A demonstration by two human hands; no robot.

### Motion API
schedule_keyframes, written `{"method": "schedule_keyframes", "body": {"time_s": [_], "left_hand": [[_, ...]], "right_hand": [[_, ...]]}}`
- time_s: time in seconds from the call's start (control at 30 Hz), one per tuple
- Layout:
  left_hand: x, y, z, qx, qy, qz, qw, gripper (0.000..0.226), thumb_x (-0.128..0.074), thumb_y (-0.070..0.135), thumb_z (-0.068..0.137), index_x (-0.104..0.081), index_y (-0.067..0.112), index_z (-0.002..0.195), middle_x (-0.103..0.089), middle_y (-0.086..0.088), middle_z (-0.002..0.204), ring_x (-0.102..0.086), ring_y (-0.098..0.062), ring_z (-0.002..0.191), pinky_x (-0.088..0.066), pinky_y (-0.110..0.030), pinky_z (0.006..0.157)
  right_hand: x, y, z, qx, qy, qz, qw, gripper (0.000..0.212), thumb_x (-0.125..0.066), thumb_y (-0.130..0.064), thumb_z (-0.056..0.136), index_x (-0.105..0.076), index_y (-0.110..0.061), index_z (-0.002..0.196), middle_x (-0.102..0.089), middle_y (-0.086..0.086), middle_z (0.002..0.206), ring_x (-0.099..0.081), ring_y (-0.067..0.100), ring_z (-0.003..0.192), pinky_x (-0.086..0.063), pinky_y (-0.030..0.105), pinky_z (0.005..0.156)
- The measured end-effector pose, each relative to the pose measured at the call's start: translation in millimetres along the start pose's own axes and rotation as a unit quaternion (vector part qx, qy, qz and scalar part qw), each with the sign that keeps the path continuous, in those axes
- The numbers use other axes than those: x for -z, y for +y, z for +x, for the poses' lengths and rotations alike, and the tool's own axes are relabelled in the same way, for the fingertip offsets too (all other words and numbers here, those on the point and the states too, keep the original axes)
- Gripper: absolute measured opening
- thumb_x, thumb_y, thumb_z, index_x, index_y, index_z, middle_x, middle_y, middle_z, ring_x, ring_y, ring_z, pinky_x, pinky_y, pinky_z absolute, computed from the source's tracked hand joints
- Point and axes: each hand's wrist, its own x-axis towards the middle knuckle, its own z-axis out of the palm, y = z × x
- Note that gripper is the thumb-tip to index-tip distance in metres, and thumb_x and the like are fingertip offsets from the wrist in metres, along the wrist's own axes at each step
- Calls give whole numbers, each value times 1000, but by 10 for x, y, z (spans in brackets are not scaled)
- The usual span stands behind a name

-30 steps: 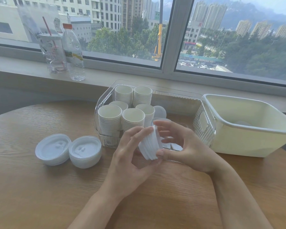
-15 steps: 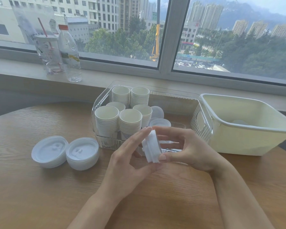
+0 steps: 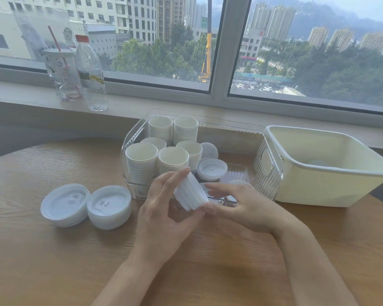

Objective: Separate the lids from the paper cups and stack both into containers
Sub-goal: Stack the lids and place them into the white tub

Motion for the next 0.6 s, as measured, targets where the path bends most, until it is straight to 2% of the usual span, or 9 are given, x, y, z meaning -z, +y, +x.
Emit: {"method": "schedule_keyframes", "body": {"time_s": [0.1, 0.23, 0.3, 0.47, 0.53, 0.6], "left_hand": [[3, -12, -6, -1, 13, 7, 1000, 78, -88, 44, 78, -55, 32, 148, -55, 15, 140, -61, -12, 120, -58, -27, 77], [20, -37, 11, 10, 40, 27, 999, 76, -80, 49, 79, -54, 33, 149, -54, 16, 140, -59, -11, 125, -61, -41, 79], [28, -39, 18, 11, 45, 28, 999, 75, -80, 48, 80, -54, 32, 149, -55, 15, 140, -57, -11, 126, -60, -42, 80], [27, -27, 11, 11, 37, 35, 999, 77, -85, 41, 78, -56, 30, 148, -56, 14, 139, -55, -4, 124, -60, -34, 78], [20, -28, 5, 8, 29, 34, 999, 77, -85, 41, 78, -55, 31, 148, -56, 12, 139, -57, -7, 122, -60, -35, 78], [10, -21, -3, 9, 21, 23, 999, 78, -84, 44, 78, -54, 33, 149, -57, 13, 139, -60, -11, 119, -59, -32, 80]], "right_hand": [[-21, 26, 10, 3, -19, 15, 1000, 88, -60, -92, 73, -54, -45, 147, -63, -23, 139, -58, -9, 126, -48, 31, 113], [36, -11, -27, 5, -11, -20, 1000, 67, -80, -60, 82, -60, -40, 142, -66, -25, 125, -57, -15, 119, -42, 9, 104], [62, 15, -34, 13, 4, -17, 1000, 55, -82, -48, 86, -63, -42, 138, -69, -22, 117, -58, -12, 114, -40, 5, 99], [149, 78, -31, 48, 132, 98, 985, 19, -78, -21, 94, -79, -28, 111, -78, -11, 99, -71, 4, 97, -51, 17, 93], [181, 57, -39, 72, 174, 140, 972, 13, -77, -18, 94, -80, -23, 106, -79, -6, 97, -72, 11, 95, -54, 25, 94], [198, 13, -53, 109, 180, 184, 960, 10, -77, -15, 93, -80, -18, 102, -79, -2, 95, -72, 18, 94, -55, 28, 93]]}}
